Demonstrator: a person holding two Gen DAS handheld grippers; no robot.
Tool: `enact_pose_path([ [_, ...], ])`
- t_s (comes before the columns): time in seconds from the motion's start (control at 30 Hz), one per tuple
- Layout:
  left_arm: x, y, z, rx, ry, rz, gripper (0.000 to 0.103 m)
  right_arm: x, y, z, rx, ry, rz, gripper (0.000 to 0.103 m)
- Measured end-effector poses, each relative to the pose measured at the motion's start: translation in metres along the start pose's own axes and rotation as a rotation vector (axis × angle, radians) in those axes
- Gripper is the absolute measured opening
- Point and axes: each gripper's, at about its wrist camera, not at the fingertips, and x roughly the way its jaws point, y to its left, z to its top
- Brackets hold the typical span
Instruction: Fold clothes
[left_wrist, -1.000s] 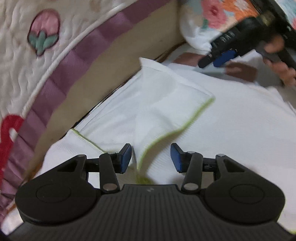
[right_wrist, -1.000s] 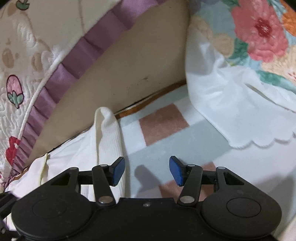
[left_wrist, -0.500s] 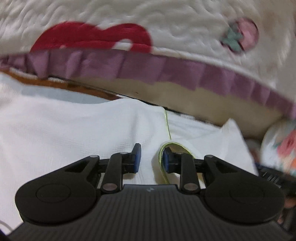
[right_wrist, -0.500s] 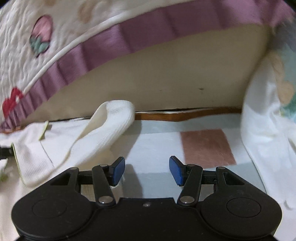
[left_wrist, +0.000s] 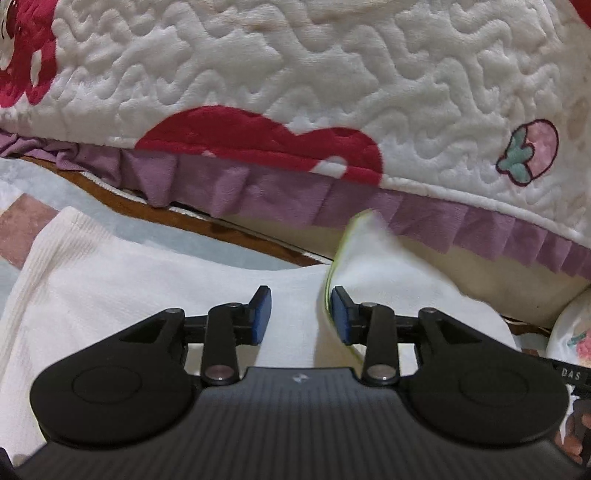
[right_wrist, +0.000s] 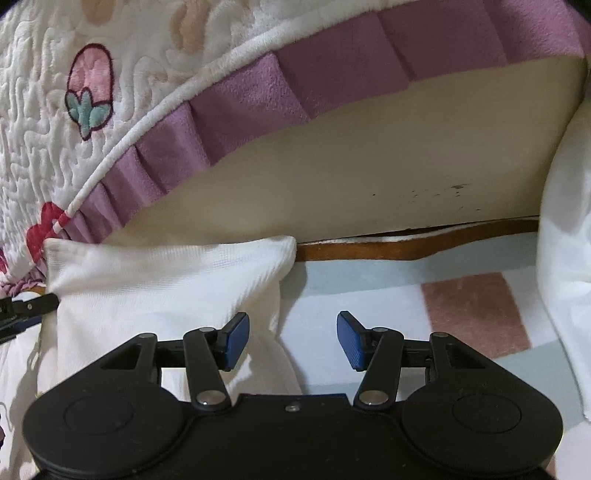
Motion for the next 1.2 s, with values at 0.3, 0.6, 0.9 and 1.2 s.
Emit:
enact_pose_path([
  [0.3, -0.004, -0.003, 0.000, 0.030, 0.044, -0.048, 0.035, 0.034, 0.025, 0.013, -0.092, 0.015, 0.007, 0.051],
  [0.6, -0.008, -0.008, -0.007, 0.153, 0.064, -0.026, 0.035, 0.001, 0.047, 0.028, -0.254, -0.195, -0.227, 0.003],
  [0.9, -0.019, -0.006, -0.016, 0.190, 0.112, -0.074, 0.041, -0.012, -0.028, 0.029, -0.011, -0.152, -0.279, 0.011],
  [1.2, -0.035, -0.034, -0.038, 0.266, 0.266, -0.187, 0.041, -0.103, -0.059, -0.046, 0.095, -0.067, -0.143, 0.034],
])
